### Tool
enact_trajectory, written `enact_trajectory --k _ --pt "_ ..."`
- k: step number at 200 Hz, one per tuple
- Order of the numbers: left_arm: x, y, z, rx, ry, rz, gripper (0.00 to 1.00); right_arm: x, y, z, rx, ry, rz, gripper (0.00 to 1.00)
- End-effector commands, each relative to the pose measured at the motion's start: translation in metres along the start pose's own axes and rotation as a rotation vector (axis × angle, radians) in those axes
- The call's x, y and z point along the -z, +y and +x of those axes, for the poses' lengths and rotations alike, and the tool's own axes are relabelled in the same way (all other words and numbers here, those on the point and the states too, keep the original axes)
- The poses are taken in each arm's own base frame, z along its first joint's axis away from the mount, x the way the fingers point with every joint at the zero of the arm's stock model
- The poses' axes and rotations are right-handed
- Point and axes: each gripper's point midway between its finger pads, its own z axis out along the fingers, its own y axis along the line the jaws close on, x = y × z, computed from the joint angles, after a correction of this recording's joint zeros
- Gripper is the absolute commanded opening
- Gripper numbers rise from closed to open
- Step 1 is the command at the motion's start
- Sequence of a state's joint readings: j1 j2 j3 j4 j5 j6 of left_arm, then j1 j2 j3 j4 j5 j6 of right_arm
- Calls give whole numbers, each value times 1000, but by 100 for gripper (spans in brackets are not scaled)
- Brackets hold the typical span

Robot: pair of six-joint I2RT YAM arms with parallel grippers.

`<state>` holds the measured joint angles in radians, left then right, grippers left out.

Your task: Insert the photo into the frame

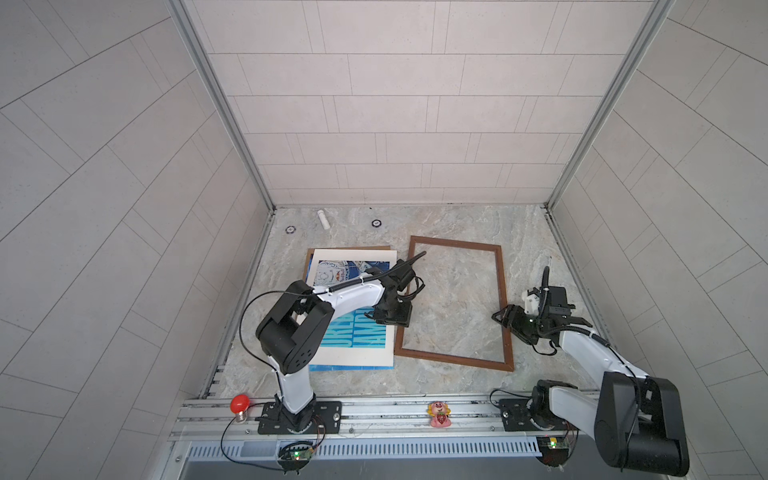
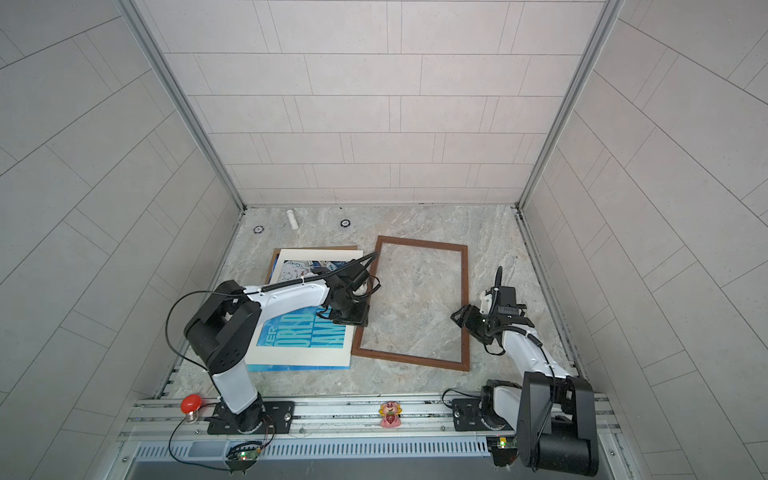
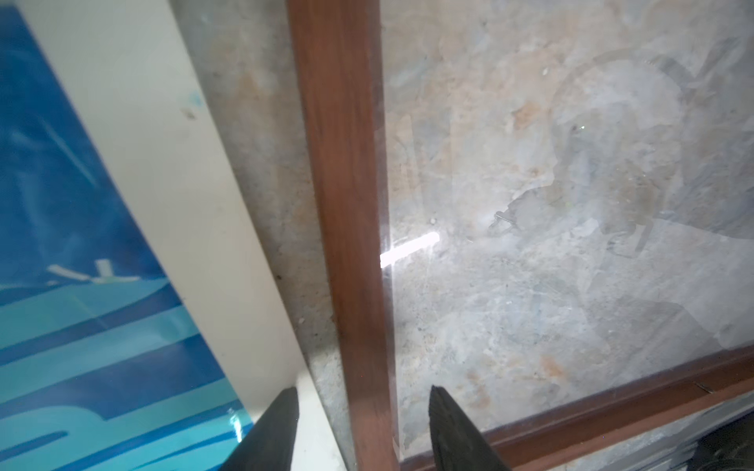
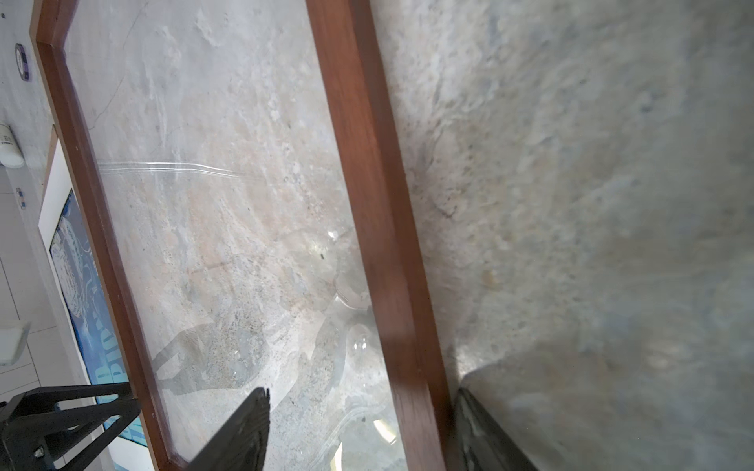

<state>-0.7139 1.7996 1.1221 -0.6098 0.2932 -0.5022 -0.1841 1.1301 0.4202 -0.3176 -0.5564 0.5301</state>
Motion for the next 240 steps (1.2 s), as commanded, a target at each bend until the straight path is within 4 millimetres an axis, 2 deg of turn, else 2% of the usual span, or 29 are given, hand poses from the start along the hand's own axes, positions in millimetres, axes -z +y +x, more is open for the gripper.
enact_trajectory --k 1,49,87,125,153,174,193,216,240 --pt "-2 -10 -3 -12 -6 53 57 -4 -15 6 -4 27 71 68" --pt "-10 -27 2 19 12 173 57 -11 -14 -7 11 44 89 69" --pt "-11 -46 -3 44 -12 267 57 -16 -12 -18 5 75 98 70" --pt "-17 -61 -10 18 -5 282 57 -9 -15 -26 3 37 107 72" --pt "-21 -70 -16 11 1 296 56 -4 -26 -22 -12 20 135 74" --pt "-22 -77 -16 27 4 314 56 0 -32 -32 -14 -11 164 75" --pt "-26 -80 -12 52 1 325 55 2 -27 -41 5 -3 140 74" --pt "-28 -73 -13 69 -13 300 55 0 -27 -46 -10 -13 138 75" --pt "-19 -69 -15 70 -34 278 55 6 -26 -53 -5 -40 147 75"
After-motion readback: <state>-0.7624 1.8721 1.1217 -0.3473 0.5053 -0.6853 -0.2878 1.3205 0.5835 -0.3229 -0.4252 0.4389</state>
